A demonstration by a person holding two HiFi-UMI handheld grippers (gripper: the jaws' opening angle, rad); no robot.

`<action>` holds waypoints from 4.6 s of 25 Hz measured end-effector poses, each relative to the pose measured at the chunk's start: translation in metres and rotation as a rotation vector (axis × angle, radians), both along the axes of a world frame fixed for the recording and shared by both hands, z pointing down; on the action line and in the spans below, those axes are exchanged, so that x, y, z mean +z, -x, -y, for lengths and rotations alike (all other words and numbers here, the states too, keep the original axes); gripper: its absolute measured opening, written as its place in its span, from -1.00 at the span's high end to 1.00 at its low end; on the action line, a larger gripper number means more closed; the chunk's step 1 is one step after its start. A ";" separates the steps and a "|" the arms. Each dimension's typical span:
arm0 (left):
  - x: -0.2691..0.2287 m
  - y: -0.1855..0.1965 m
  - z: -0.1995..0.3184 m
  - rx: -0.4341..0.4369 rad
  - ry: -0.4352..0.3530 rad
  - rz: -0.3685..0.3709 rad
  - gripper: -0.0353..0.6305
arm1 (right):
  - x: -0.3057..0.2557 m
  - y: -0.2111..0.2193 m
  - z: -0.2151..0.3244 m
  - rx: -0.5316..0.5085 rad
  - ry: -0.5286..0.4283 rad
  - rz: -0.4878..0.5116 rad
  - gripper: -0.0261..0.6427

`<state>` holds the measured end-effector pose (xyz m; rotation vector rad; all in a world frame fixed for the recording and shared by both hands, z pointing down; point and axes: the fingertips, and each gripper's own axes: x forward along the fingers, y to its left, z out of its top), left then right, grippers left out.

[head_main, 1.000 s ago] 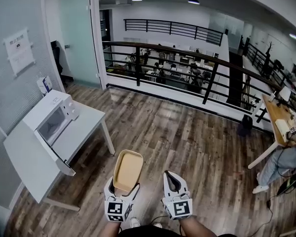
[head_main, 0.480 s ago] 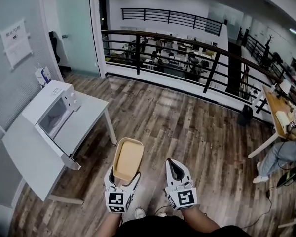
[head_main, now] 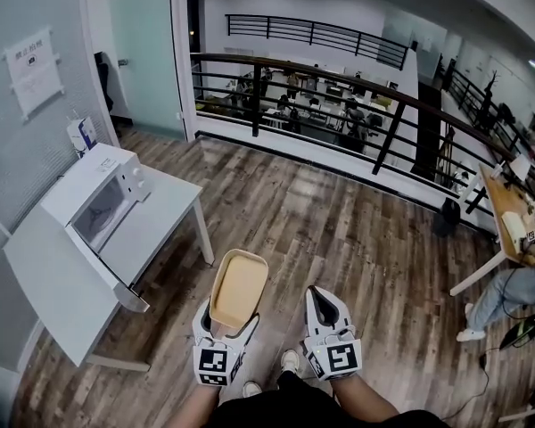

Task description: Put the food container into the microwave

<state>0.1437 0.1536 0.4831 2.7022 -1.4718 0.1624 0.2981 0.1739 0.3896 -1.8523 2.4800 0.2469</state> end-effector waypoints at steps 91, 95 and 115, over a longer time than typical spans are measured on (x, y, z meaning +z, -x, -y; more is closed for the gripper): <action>0.084 0.379 0.368 -1.114 0.146 0.021 -0.54 | 0.081 0.438 0.512 -1.144 0.124 -0.078 0.93; 0.096 0.383 0.373 -1.164 0.177 0.015 -0.54 | 0.088 0.454 0.519 -1.210 0.141 -0.081 0.93; 0.149 0.434 0.381 -1.258 0.272 -0.018 -0.54 | 0.134 0.522 0.522 -1.342 0.214 -0.158 0.93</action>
